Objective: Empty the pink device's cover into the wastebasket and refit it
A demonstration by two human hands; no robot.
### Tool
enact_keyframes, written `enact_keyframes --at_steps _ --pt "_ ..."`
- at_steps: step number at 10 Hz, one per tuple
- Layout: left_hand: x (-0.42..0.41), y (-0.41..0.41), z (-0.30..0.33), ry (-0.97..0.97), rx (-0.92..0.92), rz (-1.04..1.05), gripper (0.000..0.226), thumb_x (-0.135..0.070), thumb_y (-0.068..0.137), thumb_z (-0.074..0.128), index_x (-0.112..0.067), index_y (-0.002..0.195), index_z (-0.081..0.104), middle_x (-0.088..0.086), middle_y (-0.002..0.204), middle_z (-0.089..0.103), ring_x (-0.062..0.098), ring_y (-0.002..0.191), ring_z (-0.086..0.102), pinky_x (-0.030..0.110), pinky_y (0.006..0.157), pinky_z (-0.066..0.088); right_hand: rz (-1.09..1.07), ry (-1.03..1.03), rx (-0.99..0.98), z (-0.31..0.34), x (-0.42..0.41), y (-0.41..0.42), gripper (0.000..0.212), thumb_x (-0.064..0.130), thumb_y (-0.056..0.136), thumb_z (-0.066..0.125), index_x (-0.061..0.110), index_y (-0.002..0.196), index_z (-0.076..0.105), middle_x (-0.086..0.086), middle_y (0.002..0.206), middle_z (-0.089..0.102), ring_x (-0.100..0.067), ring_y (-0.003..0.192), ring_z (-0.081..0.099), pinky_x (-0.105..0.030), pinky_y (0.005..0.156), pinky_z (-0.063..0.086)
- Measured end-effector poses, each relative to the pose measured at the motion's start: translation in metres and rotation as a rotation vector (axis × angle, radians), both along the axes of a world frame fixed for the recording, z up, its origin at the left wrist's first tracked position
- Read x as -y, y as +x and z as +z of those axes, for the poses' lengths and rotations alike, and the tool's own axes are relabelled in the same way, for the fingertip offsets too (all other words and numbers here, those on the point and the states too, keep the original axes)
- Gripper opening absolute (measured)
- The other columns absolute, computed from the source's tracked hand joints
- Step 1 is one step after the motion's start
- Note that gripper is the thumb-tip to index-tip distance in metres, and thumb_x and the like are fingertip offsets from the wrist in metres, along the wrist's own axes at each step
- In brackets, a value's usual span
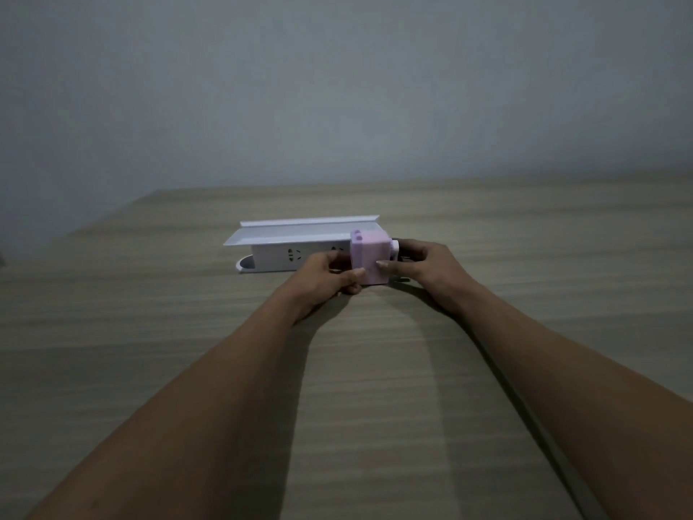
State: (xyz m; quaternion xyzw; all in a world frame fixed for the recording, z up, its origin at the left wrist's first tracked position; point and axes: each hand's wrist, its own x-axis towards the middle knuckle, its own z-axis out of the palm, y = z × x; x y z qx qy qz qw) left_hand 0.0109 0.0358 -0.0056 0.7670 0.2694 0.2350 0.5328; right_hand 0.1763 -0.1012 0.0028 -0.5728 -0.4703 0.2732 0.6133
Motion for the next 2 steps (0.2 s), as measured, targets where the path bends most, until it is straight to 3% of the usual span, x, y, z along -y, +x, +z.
enact_keyframes --at_steps 2 --pt "0.0025 -0.0015 0.0007 -0.024 0.016 0.011 0.043 -0.006 0.094 0.069 0.004 0.135 0.060 0.023 0.123 0.070 0.017 0.080 0.070 0.020 0.073 0.059 0.010 -0.050 -0.010 0.0033 0.0010 -0.0060 0.042 -0.005 0.084 0.075 -0.006 0.125 0.068 -0.012 0.103 0.077 -0.003 0.076 0.075 -0.015 0.067 0.056"
